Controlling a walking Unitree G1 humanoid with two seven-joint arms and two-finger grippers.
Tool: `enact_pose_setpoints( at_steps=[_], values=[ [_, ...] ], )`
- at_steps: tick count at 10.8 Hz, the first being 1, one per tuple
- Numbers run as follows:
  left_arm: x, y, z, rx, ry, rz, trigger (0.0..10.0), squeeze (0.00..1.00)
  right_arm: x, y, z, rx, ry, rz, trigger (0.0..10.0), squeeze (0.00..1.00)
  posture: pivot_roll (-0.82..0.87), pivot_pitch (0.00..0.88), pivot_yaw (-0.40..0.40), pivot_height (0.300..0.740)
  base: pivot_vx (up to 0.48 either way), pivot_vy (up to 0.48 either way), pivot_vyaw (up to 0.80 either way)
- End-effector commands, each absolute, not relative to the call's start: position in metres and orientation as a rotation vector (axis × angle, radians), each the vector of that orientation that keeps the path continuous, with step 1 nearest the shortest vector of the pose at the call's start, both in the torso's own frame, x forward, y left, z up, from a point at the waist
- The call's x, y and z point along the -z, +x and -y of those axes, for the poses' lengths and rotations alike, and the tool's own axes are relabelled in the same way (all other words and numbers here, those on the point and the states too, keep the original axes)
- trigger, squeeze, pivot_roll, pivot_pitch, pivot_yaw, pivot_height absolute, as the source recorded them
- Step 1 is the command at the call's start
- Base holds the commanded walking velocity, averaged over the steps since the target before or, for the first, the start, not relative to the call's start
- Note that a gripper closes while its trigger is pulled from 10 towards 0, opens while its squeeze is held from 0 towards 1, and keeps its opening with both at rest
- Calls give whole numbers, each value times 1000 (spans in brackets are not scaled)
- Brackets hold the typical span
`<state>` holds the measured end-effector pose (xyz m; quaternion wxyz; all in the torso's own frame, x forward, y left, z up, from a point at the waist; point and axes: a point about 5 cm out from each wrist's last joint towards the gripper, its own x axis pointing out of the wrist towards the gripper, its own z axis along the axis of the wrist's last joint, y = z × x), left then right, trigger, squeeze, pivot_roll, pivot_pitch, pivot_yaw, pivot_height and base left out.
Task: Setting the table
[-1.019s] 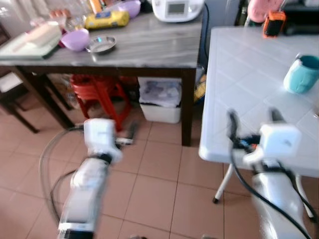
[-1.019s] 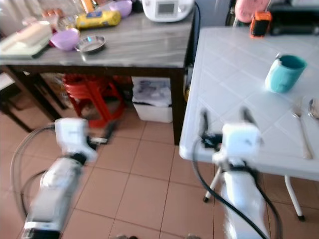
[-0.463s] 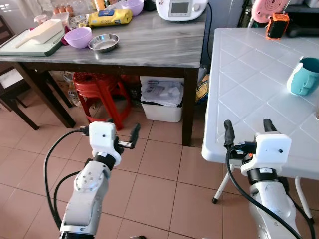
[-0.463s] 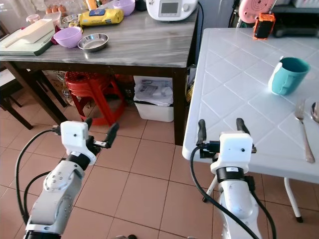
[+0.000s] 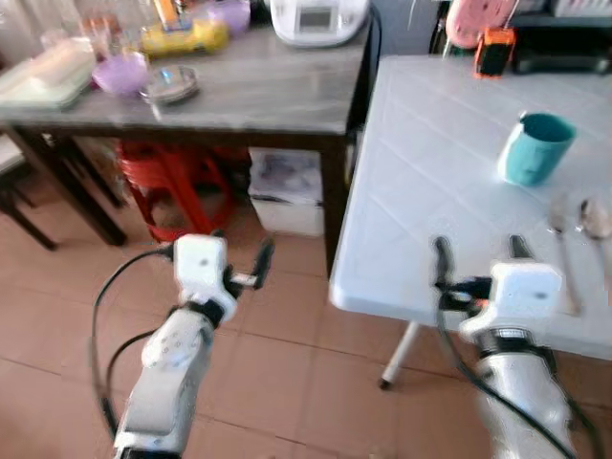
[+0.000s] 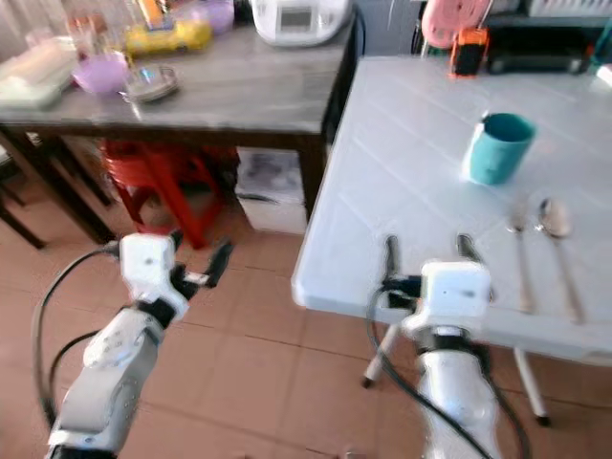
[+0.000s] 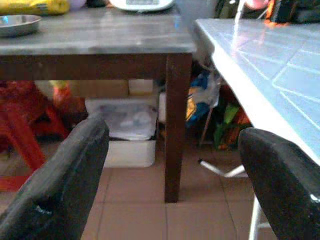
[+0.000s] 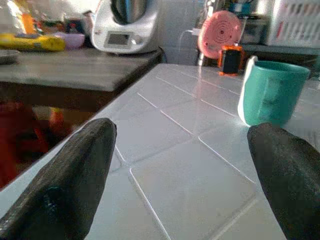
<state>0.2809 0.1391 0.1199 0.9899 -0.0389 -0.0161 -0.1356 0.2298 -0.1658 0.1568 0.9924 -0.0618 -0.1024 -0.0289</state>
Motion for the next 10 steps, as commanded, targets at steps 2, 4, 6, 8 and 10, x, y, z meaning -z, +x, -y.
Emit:
enact_pose_setpoints(
  at_steps=[2, 4, 6, 8, 10],
  values=[
    [-120, 281, -140, 272, -75, 28, 10000, 0, -157, 229, 169, 65, -115, 201, 10000, 0, -99, 119, 140, 740, 0, -426, 0],
    [-119, 281, -139, 273, -76, 29, 10000, 0, -155, 230, 169, 72, -111, 185, 10000, 0, -99, 118, 139, 740, 0, 0, -309],
    [-119, 280, -138, 279, -78, 27, 10000, 0, -155, 230, 169, 71, -113, 186, 10000, 0, -98, 123, 142, 740, 0, 0, -400],
    [-117, 279, -137, 290, -74, 20, 10000, 0, -153, 230, 168, 72, -108, 178, 10000, 0, -98, 125, 144, 740, 0, 0, 0],
    [-115, 279, -133, 321, -70, 12, 10000, 0, -152, 231, 167, 68, -110, 177, 10000, 0, -100, 132, 146, 740, 0, 0, 0]
  ],
)
